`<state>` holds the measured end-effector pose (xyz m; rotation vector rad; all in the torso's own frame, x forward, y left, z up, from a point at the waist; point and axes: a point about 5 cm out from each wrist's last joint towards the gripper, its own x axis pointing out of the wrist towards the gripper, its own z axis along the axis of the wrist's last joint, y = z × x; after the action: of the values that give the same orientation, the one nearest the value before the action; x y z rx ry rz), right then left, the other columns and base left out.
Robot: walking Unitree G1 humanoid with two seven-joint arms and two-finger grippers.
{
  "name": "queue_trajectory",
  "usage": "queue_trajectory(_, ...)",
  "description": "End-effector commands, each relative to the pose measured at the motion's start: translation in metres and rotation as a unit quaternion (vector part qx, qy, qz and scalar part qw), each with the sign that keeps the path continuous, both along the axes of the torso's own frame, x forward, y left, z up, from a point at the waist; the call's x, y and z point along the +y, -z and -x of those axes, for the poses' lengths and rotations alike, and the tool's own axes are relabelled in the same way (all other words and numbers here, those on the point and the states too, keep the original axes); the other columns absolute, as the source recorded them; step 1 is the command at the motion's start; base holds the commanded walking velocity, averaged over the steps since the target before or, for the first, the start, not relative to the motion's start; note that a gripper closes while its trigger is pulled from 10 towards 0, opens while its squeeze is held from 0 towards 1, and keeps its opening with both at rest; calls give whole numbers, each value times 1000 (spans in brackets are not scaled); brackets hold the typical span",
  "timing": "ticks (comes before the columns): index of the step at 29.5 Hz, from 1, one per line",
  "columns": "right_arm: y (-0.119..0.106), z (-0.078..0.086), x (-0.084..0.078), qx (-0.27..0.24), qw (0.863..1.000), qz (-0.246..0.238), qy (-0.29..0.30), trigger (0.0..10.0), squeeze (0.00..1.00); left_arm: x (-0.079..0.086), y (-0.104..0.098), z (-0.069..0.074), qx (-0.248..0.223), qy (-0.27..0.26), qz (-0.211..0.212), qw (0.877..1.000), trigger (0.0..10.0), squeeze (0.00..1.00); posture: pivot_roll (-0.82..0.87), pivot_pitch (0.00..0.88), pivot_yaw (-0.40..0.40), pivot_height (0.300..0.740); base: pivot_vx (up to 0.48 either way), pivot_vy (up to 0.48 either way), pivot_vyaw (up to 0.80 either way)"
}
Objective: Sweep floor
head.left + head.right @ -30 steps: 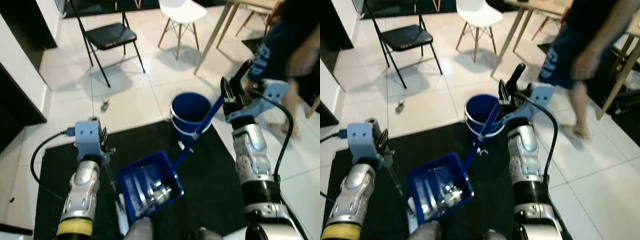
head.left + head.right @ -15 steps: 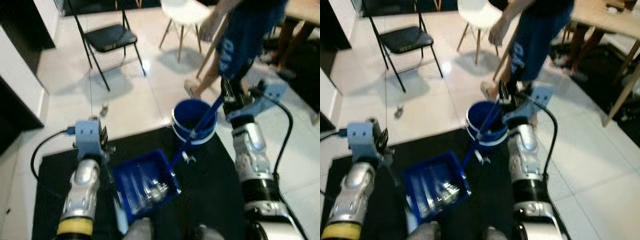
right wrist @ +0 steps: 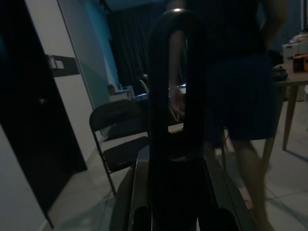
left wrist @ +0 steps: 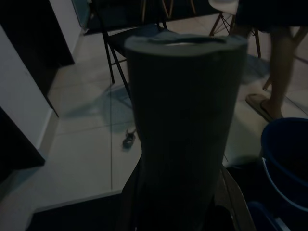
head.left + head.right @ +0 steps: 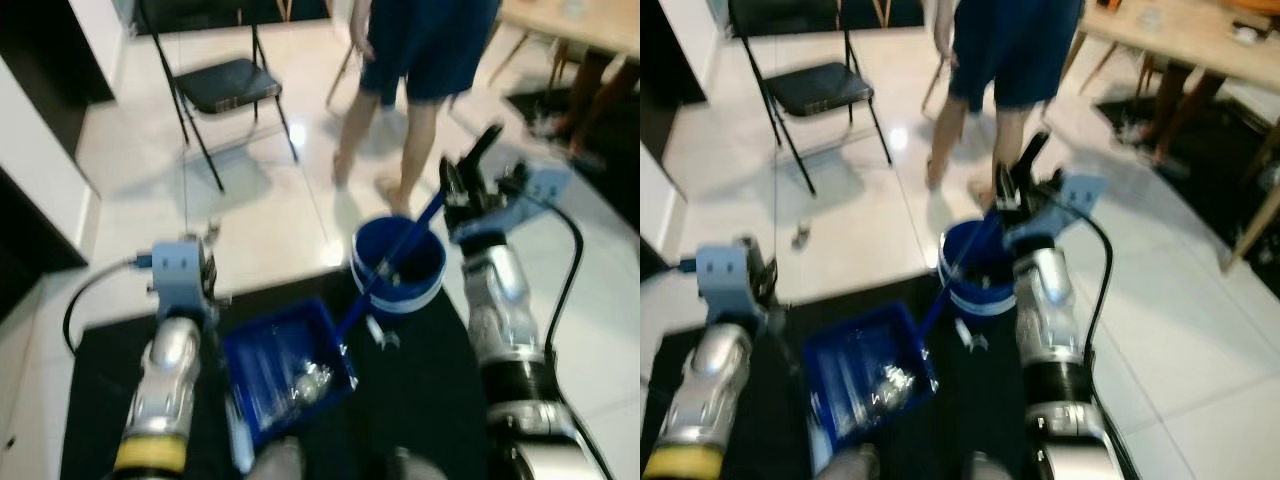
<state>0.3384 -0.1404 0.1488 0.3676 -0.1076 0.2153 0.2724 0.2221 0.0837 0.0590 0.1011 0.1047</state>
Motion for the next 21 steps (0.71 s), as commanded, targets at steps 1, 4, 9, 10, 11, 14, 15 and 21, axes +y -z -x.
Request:
queue_trajectory(1,-6,-1,3,-11,1000,-11,-2,10000,0,0,-2,-1,-8,2,-5,1000,10000,0,119,41,-18,740,341,0,-444)
queue_trajectory(4,-6,-1,3,-11,1000,-12,-2,10000,0,-1,-2,-1,-8,3,-5,1000,10000,0,119,43,-18,740,342,0,-444)
queue_trajectory(9,-5,-1,3,-10,1000,-12,-1,10000,0,-1,-2,-1,-7,3,-4,1000,10000,0,119,43,-18,740,341,0,-439)
queue_trajectory(10,-5,-1,3,-10,1000,-12,0,10000,0,-1,-2,-1,-7,3,-4,1000,10000,0,119,43,-18,740,341,0,-456)
queue_trajectory(11,-5,-1,3,-10,1000,-12,0,10000,0,-1,-2,-1,-7,3,-4,1000,10000,0,119,43,-18,740,341,0,-456)
queue_trajectory(14,-5,0,2,-10,1000,-12,1,10000,0,-1,-2,-1,-7,4,-4,1000,10000,0,118,47,-17,740,341,0,-640)
queue_trajectory(15,-5,0,2,-9,1000,-13,2,10000,0,-2,-2,-1,-7,4,-4,1000,10000,0,118,47,-17,740,337,0,-663)
queue_trajectory(21,-5,-1,1,-9,1000,-11,3,10000,0,-2,-2,-1,-7,3,-3,1000,10000,0,118,48,-18,740,341,0,-668)
